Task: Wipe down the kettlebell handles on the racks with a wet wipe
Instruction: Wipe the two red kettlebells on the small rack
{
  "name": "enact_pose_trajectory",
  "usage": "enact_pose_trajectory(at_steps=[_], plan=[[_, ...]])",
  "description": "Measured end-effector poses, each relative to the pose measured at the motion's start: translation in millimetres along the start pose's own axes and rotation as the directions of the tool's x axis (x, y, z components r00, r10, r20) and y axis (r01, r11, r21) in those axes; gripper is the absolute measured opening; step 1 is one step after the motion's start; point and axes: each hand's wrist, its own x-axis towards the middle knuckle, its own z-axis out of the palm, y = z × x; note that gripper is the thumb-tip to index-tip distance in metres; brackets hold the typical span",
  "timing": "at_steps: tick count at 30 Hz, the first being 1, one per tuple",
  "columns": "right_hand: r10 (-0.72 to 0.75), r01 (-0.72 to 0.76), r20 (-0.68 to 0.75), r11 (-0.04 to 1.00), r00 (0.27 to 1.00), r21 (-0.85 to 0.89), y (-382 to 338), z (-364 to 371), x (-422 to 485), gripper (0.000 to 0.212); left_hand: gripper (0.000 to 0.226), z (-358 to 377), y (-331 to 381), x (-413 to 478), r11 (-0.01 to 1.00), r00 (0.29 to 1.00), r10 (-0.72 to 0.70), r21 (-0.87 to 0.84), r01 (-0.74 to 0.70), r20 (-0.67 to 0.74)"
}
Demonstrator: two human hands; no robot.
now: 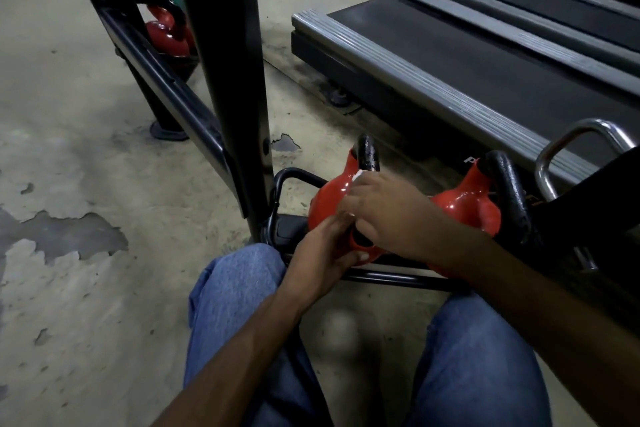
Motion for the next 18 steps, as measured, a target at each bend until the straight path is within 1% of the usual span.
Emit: enact_pose_trajectory(at_steps=[1, 2, 3, 4, 5, 6, 7, 8, 9, 10, 12, 14, 15, 17, 18], plan=[[0.027, -0.02, -0.133, 0.998, 0.991, 0.054, 0.3, 8.7, -7.6, 0.025, 0.061, -0.3, 0.0, 0.0, 1.0, 1.0, 0.002, -0.004, -0.002, -0.005], [0.099, -0.064, -0.287, 0.989, 0.953, 0.13, 0.1, 17.8, -13.7, 0.022, 0.062, -0.5, -0.6, 0.1, 1.0, 1.0, 0.002, -0.004, -0.002, -0.009], [0.228, -0.128, -0.415, 0.958, 0.881, 0.255, -1.8, 26.8, -18.2, 0.021, 0.064, -0.8, -1.5, 0.2, 1.0, 1.0, 0.005, -0.001, -0.005, -0.009], [0.401, -0.199, -0.469, 0.885, 0.787, 0.422, -6.3, 33.5, -22.3, 0.022, 0.065, -0.8, -2.5, 0.1, 1.0, 1.0, 0.01, 0.002, -0.01, -0.006], [0.58, -0.254, -0.45, 0.761, 0.679, 0.597, -11.8, 39.2, -24.5, 0.024, 0.066, -0.5, -2.9, 0.2, 1.0, 1.0, 0.014, 0.008, -0.014, -0.004], [0.726, -0.283, -0.37, 0.605, 0.579, 0.744, -17.6, 44.2, -25.2, 0.025, 0.068, -0.4, -2.9, 0.3, 1.0, 1.0, 0.022, 0.016, -0.021, -0.008], [0.826, -0.278, -0.268, 0.444, 0.495, 0.852, -23.2, 47.8, -24.7, 0.023, 0.069, -0.2, -3.2, 0.7, 0.999, 1.0, 0.029, 0.028, -0.029, -0.011], [0.878, -0.239, -0.178, 0.308, 0.444, 0.921, -26.0, 53.2, -23.1, 0.016, 0.07, 0.0, -3.3, 1.3, 0.999, 0.999, 0.037, 0.036, -0.036, -0.01], [0.897, -0.2, -0.107, 0.209, 0.43, 0.957, -26.7, 58.9, -20.7, 0.008, 0.07, 0.1, -3.3, 1.7, 0.998, 0.999, 0.039, 0.04, -0.039, -0.003], [0.899, -0.184, -0.052, 0.145, 0.435, 0.972, -26.2, 61.0, -17.1, 0.012, 0.07, -0.1, -3.4, 1.8, 0.998, 0.999, 0.037, 0.043, -0.037, 0.003], [0.886, -0.19, 0.066, 0.025, 0.459, 0.981, -19.3, 60.6, -6.6, 0.028, 0.069, -0.5, -3.6, 2.0, 0.998, 0.999, 0.032, 0.047, -0.033, 0.009], [0.855, -0.159, 0.169, -0.103, 0.491, 0.982, -11.3, 54.1, 1.5, 0.033, 0.068, -0.6, -3.9, 2.4, 0.999, 0.999, 0.03, 0.044, -0.031, 0.011], [0.841, -0.151, 0.192, -0.133, 0.506, 0.98, -8.7, 52.2, 2.4, 0.033, 0.067, -0.4, -3.4, 2.3, 0.999, 0.999, 0.031, 0.041, -0.031, 0.011], [0.822, -0.138, 0.197, -0.145, 0.535, 0.98, -8.4, 56.0, -1.9, 0.032, 0.064, 0.2, -1.6, 1.9, 0.999, 0.999, 0.038, 0.036, -0.038, 0.006], [0.823, -0.113, 0.186, -0.149, 0.536, 0.982, -11.7, 62.2, -6.2, 0.031, 0.064, 0.6, -1.1, 1.4, 0.999, 0.999, 0.041, 0.034, -0.041, 0.005]])
